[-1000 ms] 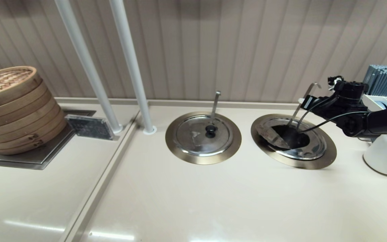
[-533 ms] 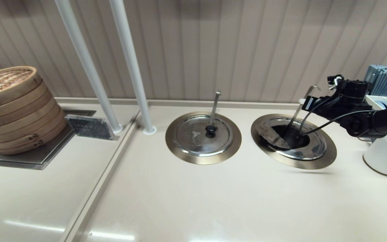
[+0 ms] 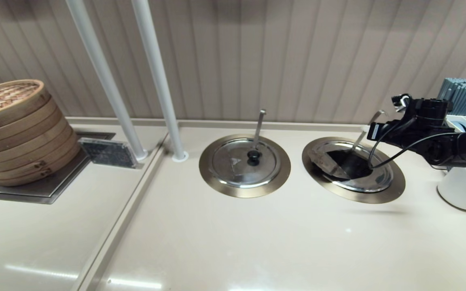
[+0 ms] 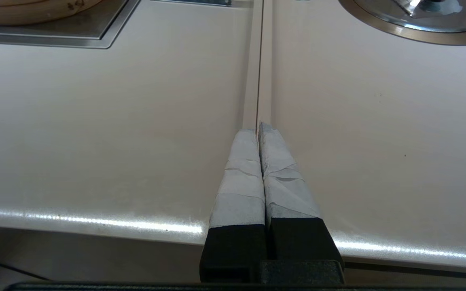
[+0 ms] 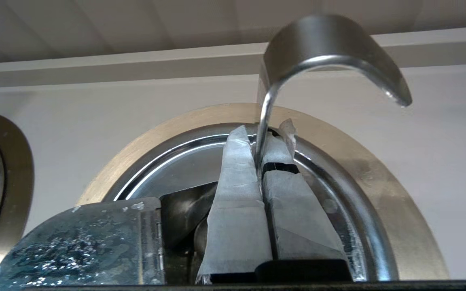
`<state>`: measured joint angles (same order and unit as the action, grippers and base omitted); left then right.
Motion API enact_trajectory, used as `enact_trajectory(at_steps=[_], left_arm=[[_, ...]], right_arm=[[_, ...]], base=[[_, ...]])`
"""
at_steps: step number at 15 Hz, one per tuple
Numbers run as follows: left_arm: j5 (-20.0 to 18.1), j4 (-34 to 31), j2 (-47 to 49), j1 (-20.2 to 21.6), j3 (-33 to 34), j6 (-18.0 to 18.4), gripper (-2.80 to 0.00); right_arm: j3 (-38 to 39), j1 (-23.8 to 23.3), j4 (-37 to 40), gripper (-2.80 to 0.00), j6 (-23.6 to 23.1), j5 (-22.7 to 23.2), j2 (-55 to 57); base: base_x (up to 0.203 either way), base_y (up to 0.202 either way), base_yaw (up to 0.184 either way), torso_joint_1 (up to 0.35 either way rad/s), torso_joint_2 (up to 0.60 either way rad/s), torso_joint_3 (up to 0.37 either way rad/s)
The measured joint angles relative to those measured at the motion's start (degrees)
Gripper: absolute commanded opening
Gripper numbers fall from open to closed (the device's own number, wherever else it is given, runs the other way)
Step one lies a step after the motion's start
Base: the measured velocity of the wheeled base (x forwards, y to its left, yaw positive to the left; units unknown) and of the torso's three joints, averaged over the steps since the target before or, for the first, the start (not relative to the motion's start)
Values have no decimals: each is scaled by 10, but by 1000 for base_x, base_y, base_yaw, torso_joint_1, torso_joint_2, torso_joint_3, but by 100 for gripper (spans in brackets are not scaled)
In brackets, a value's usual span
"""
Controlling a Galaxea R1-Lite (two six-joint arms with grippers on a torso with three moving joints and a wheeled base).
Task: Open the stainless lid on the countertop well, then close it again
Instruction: Stir with a spoon
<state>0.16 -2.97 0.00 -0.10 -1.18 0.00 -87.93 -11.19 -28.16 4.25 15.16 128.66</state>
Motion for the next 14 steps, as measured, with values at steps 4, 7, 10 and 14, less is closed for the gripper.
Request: enact_trajectory(at_steps=[4,7,10,14], left_arm=[[0,0,0,0,0,0,-280],[0,0,0,0,0,0,-280],[0,0,0,0,0,0,-280],[0,0,0,0,0,0,-280]], right_arm=[[-17,-4,-5,-280,-14,-44,6],[-35,-2,-7,-280,-1,-70,13],[-45,14,-22,-280,66,-86,13],[-39,28,-28,-280,81,-86,7]], base=[[0,0,0,0,0,0],[0,0,0,0,0,0],[0,0,0,0,0,0],[0,0,0,0,0,0]])
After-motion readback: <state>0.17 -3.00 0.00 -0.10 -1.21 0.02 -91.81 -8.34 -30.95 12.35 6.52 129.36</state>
